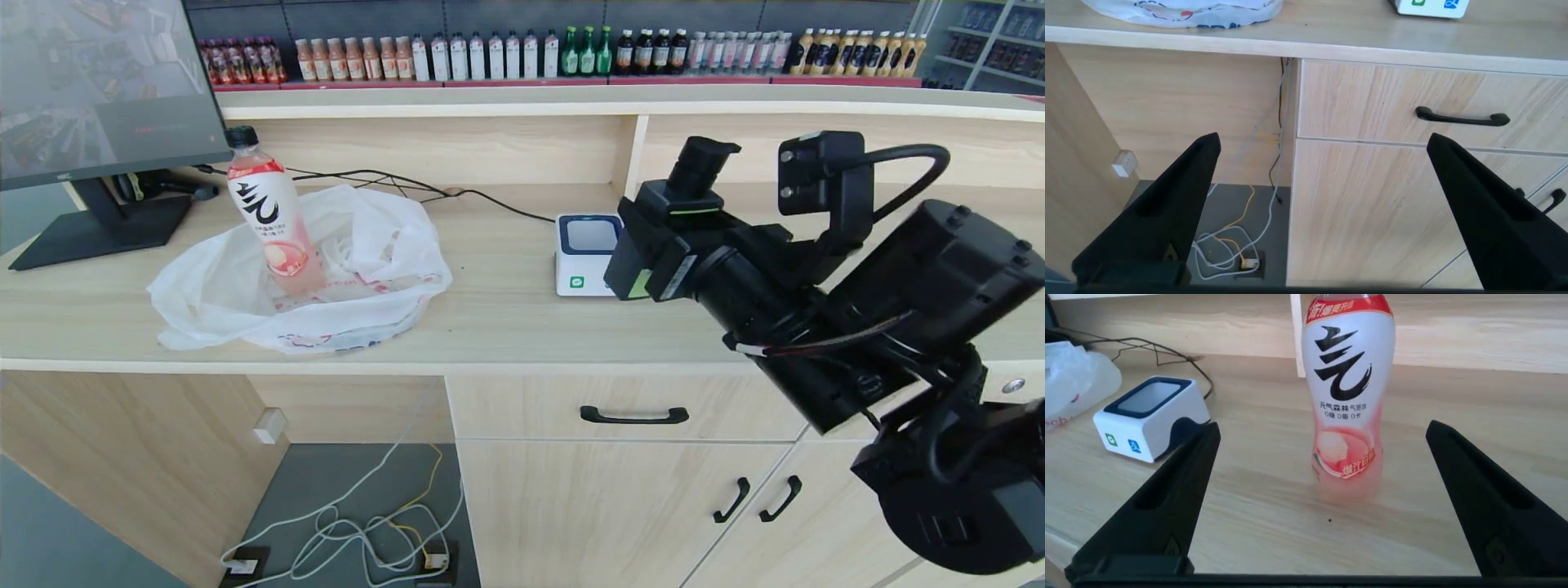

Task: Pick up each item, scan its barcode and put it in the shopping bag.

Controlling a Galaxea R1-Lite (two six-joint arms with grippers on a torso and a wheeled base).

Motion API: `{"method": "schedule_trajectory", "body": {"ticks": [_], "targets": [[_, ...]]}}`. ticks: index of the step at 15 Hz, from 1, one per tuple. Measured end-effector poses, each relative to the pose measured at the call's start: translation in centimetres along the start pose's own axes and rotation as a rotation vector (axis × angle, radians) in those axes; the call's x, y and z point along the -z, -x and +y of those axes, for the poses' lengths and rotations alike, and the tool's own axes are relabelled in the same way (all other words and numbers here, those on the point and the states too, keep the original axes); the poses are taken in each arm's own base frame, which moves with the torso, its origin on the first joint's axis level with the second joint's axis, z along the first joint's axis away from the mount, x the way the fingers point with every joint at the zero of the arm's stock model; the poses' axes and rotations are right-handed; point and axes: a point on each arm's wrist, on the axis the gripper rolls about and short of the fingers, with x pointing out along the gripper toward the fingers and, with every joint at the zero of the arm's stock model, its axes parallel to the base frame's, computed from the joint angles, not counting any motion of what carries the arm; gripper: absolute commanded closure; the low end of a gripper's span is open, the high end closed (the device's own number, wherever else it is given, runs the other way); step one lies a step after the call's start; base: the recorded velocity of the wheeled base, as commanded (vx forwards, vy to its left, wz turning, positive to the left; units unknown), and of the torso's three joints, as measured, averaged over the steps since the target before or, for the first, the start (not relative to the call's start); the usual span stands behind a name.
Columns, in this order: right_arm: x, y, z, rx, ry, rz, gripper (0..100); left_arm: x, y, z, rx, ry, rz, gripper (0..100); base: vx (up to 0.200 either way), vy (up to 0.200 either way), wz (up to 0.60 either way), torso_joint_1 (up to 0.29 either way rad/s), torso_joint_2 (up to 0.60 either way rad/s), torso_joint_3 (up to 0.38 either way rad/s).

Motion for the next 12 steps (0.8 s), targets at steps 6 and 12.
{"method": "schedule_trajectory", "body": {"ticks": [6,12], "targets": [[1.2,-3.4,0.4,0.011,-0.001,-0.025,0,0.0,0.0,0.0,-0.001,0.000,0.000,0,0.000,0.000,0.00,0.000,0.00,0.000],[1.3,-6.2,0.2,0.026,0.009,0.031,0,0.0,0.0,0.0,0.000,0.000,0.000,0,0.000,0.000,0.00,0.000,0.00,0.000]]}}
